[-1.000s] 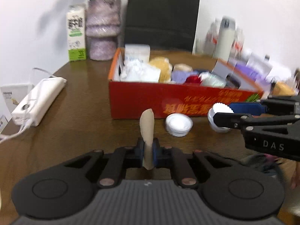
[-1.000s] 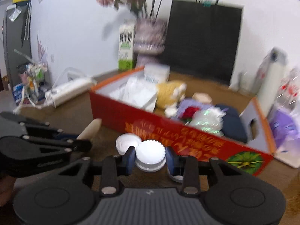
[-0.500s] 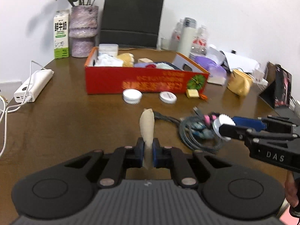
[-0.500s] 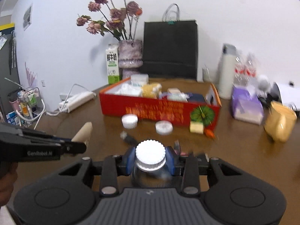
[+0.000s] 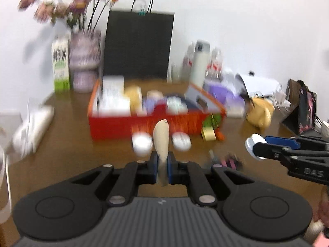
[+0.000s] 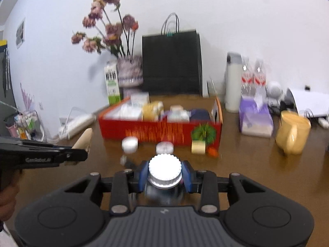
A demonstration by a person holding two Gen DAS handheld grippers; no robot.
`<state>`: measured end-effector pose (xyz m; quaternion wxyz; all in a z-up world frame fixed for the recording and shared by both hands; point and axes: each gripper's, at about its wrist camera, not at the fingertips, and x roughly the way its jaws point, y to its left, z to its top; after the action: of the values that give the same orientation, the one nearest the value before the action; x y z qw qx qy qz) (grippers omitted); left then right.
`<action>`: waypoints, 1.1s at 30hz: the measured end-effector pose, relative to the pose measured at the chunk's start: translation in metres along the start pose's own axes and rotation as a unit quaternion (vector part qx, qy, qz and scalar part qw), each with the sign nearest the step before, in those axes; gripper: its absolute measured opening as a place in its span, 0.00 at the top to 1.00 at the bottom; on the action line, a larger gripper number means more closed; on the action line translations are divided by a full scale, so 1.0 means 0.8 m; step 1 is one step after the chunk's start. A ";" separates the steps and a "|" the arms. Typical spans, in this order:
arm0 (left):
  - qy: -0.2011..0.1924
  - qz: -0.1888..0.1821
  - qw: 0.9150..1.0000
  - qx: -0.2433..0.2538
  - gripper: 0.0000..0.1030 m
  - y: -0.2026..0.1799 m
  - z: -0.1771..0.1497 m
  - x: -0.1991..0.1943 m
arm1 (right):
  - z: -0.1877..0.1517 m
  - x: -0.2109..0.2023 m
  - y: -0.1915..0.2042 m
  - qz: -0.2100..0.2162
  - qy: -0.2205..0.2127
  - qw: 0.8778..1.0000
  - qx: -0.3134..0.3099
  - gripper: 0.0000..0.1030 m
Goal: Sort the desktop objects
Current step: 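Carry the pouch and white lid into the box and open both tools, then withdraw both tools from the box back over the desk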
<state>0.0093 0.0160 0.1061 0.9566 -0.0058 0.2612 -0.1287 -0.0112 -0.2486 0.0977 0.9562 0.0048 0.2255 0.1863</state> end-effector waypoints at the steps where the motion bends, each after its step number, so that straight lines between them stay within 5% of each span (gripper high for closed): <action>1: -0.006 0.003 1.000 0.008 0.90 0.003 0.018 0.012 | 0.016 0.009 -0.004 0.006 -0.007 1.000 -0.001 0.67; 4: 0.005 0.018 1.000 0.025 0.90 0.015 0.073 0.073 | 0.067 0.062 -0.020 0.005 -0.003 1.000 -0.005 0.67; 7: 0.056 0.023 0.998 0.020 0.90 0.030 0.103 0.151 | 0.115 0.144 -0.052 0.000 0.032 0.999 0.028 0.67; 14: 0.115 0.034 0.993 -0.001 0.86 0.056 0.107 0.245 | 0.149 0.288 -0.087 -0.067 0.137 0.988 0.026 0.67; 15: 0.119 0.026 0.993 -0.002 0.77 0.059 0.105 0.251 | 0.145 0.294 -0.089 -0.064 0.150 0.986 0.026 0.66; 16: 0.118 0.018 0.993 -0.002 0.67 0.060 0.103 0.254 | 0.140 0.299 -0.090 -0.062 0.163 0.984 0.027 0.66; 17: 0.111 0.014 0.994 -0.004 0.43 0.060 0.101 0.256 | 0.136 0.299 -0.091 -0.061 0.167 0.984 0.027 0.64; 23: 0.093 0.025 0.995 -0.031 0.36 0.056 0.108 0.252 | 0.135 0.285 -0.097 -0.076 0.148 0.985 0.047 0.41; 27: 0.056 0.025 0.996 -0.062 0.15 0.047 0.098 0.187 | 0.131 0.233 -0.084 -0.036 0.098 0.993 0.055 0.27; 33: 0.012 0.029 0.997 -0.068 0.05 0.021 0.044 0.084 | 0.066 0.153 -0.033 0.001 0.097 0.995 0.023 0.22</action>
<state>0.0874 0.0137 0.1017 0.9543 -0.0614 0.2805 -0.0829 0.1227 -0.2254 0.0900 0.9292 0.0090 0.3219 0.1812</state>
